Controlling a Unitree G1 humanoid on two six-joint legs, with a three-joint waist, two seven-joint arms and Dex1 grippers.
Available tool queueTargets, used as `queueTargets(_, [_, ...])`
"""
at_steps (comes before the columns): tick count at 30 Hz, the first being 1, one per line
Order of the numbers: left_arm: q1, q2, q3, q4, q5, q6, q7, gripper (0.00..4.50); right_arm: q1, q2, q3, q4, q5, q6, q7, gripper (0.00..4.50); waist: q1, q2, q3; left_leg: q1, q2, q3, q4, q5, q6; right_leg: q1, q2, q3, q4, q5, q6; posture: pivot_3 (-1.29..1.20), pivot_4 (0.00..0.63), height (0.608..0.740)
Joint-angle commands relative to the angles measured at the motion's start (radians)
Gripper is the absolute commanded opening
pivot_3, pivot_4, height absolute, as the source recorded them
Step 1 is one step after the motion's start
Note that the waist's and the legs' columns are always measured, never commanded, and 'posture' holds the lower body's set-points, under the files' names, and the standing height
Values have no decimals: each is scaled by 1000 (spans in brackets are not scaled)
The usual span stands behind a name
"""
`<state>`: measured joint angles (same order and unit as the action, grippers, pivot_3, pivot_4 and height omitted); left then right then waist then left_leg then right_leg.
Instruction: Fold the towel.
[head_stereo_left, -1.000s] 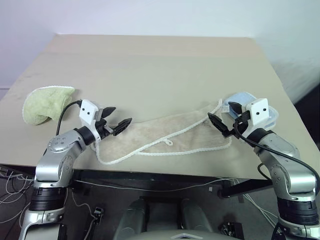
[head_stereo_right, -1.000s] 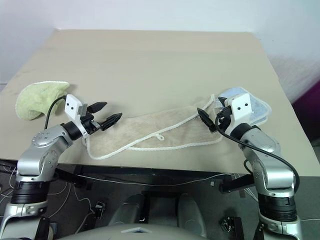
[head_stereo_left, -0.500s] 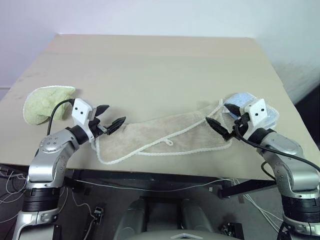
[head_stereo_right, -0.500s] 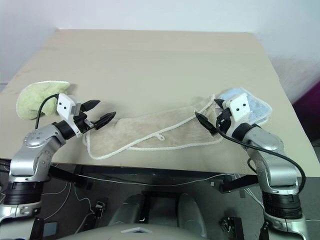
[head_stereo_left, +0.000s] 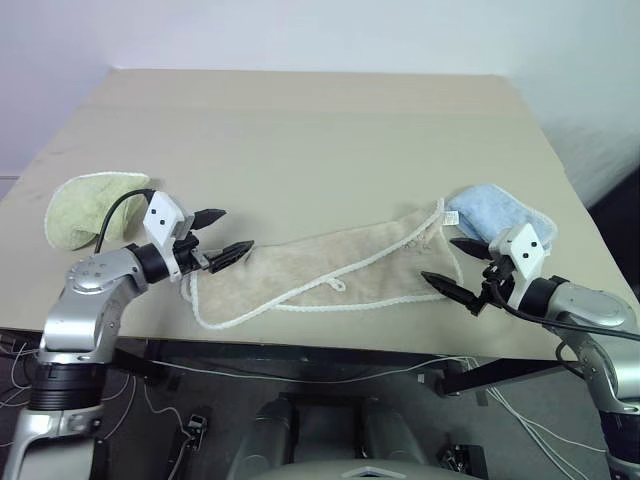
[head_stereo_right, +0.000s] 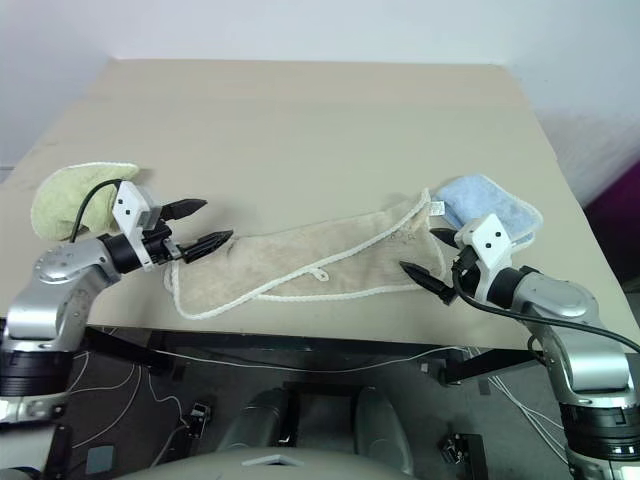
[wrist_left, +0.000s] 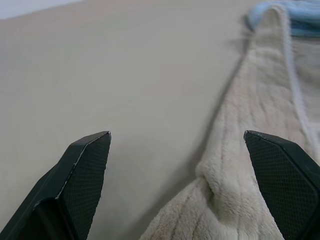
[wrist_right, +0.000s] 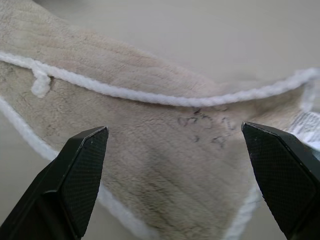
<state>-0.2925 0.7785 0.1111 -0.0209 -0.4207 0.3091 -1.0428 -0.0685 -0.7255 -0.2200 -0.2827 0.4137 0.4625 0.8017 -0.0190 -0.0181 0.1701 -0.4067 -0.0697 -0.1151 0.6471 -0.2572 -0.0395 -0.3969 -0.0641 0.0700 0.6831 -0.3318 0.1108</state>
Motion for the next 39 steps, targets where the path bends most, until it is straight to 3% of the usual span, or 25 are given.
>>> queueTargets(1, [-35, 110, -56, 43, 13, -70, -243, 4500, -38, -5, -14, 6, -1, -31, -1, 4494, 2, 1, 0, 0, 0, 0, 0, 0, 0, 0, 0, 0, 0, 0, 0, 0, 150, 740])
queueTargets(5, [-84, 197, -149, 101, 74, -138, -425, 4500, -60, 17, 16, 11, -12, -38, -17, 4494, 4, 1, 1, 0, 0, 0, 0, 0, 0, 0, -1, 0, -1, 0, 0, 0, 150, 740])
queueTargets(10, [-137, 229, -225, 137, 134, -283, -554, 4500, -64, 41, 38, -3, -17, -35, -40, 4494, 4, 1, 1, 0, 0, 0, 0, 0, 0, 0, -1, 0, -1, 0, 0, 0, 150, 740])
queueTargets(17, [-183, 297, -371, 148, 109, -429, -572, 4500, -44, 66, 51, -25, -20, -35, -74, 4494, 1, 1, 1, 0, 0, 0, 0, 0, 0, 0, 0, 0, -1, 0, 0, 0, 150, 740])
queueTargets(23, [-252, 298, -486, 266, 191, -585, -572, 4500, -37, 96, 62, -41, -26, -37, -109, 4494, 0, 1, 1, 0, 0, 0, 0, 0, 0, 0, 0, 0, -1, 0, 0, 0, 150, 740])
queueTargets(26, [-273, 252, -507, 352, 267, -659, -572, 3910, -27, 104, 59, -52, -24, -38, -122, 4500, 0, 1, 1, 0, 0, 0, 0, 0, 1, 0, 1, 0, 0, 0, 0, 0, 150, 740])
queueTargets(31, [-291, 214, -509, 410, 279, -689, -572, 2417, -9, 113, 51, -72, -21, -37, -138, 4500, 0, 1, 1, 0, 0, 0, 1, 0, 1, 0, 1, -1, 0, 0, 0, 0, 150, 740])
queueTargets(39, [-310, 201, -446, 442, 288, -680, -562, 2417, 4, 133, 62, -106, -20, -33, -165, 4500, 0, 1, 1, 0, 0, 0, 1, 0, 1, 0, 2, -1, 1, 0, 0, 0, 150, 740])
